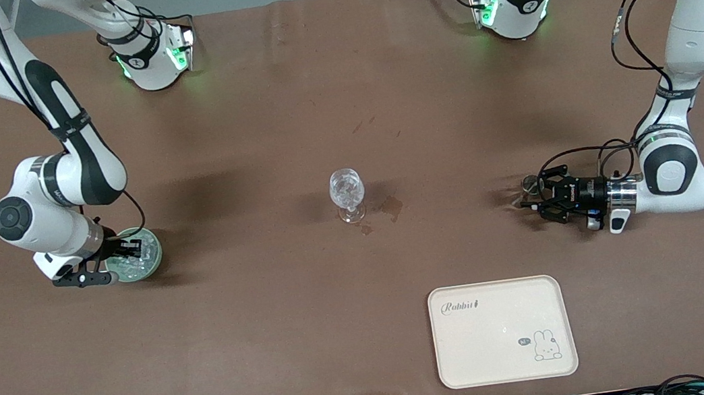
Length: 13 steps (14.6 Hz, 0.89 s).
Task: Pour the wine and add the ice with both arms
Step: 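Grasp one clear ice cube from the green bowl with the right gripper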
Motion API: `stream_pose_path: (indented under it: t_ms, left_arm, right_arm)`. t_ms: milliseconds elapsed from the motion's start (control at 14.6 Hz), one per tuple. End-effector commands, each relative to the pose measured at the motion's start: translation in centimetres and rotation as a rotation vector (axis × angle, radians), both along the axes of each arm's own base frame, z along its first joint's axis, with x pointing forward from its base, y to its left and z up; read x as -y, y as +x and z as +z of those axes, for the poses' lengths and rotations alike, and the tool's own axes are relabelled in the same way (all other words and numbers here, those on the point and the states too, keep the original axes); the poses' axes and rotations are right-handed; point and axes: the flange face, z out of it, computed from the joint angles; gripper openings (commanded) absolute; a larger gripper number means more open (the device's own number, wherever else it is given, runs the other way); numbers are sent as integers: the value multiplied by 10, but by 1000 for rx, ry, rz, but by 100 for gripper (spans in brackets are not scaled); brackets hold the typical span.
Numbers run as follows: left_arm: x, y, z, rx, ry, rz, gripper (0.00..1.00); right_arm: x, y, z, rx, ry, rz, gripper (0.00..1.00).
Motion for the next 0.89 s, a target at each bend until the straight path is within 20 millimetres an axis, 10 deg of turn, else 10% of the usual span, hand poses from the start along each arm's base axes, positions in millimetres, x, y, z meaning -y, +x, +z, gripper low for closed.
stream_pose_path:
  t_ms: [0,342,822]
  left_arm:
    - [3,-1,1,13,-17,6,42]
    - [3,-1,1,12,-17,7,16]
    - [40,18,36,32,-42,-21,1]
  right_arm:
    - [0,-6,4,5,3,-17,14]
    - [0,6,30,32,4,-40,10]
    - [14,42,166,11,9,-44,5]
